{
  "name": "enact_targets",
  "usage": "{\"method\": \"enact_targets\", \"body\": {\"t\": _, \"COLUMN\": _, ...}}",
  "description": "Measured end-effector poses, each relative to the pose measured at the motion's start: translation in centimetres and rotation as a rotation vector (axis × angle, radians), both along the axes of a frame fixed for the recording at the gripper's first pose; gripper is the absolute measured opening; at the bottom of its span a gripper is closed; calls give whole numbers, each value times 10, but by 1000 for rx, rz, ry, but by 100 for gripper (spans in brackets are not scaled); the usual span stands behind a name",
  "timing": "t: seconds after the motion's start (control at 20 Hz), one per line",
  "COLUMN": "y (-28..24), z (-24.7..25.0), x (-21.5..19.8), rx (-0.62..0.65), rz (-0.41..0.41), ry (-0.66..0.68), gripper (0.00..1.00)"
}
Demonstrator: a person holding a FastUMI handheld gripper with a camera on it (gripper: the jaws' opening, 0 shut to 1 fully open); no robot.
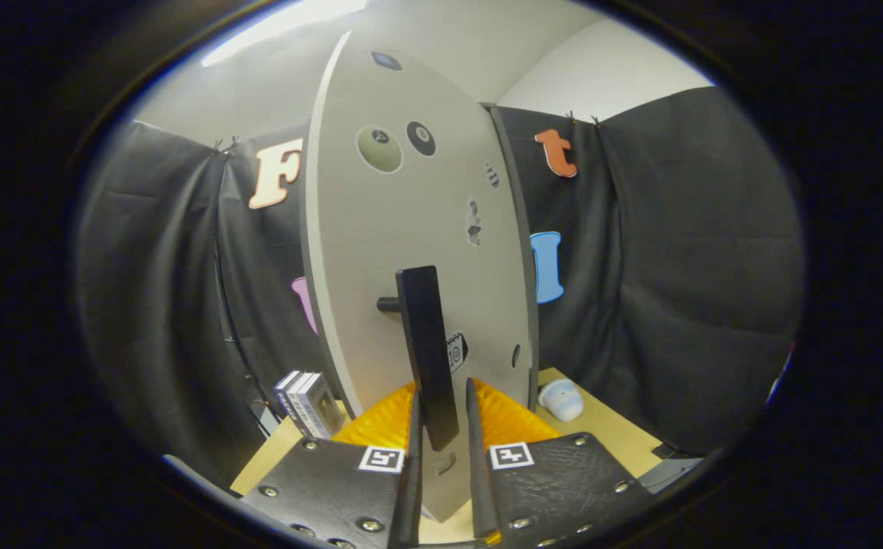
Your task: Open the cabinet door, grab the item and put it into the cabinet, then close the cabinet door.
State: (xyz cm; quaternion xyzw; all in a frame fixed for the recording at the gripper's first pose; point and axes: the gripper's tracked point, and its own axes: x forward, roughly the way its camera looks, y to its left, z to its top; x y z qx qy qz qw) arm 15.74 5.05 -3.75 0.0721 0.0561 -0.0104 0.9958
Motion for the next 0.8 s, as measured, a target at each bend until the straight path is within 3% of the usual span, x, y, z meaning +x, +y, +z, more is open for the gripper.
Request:
{"method": "enact_targets", "body": {"t": 0.7, "y": -28, "z": -3, "x": -12, "rx": 16, "rz": 75, "ry": 28, "gripper": 26}}
{"method": "enact_targets", "body": {"t": 0.8, "y": -36, "z": -3, "x": -7, "rx": -1, "rz": 67, "ry": 17, "gripper": 16}}
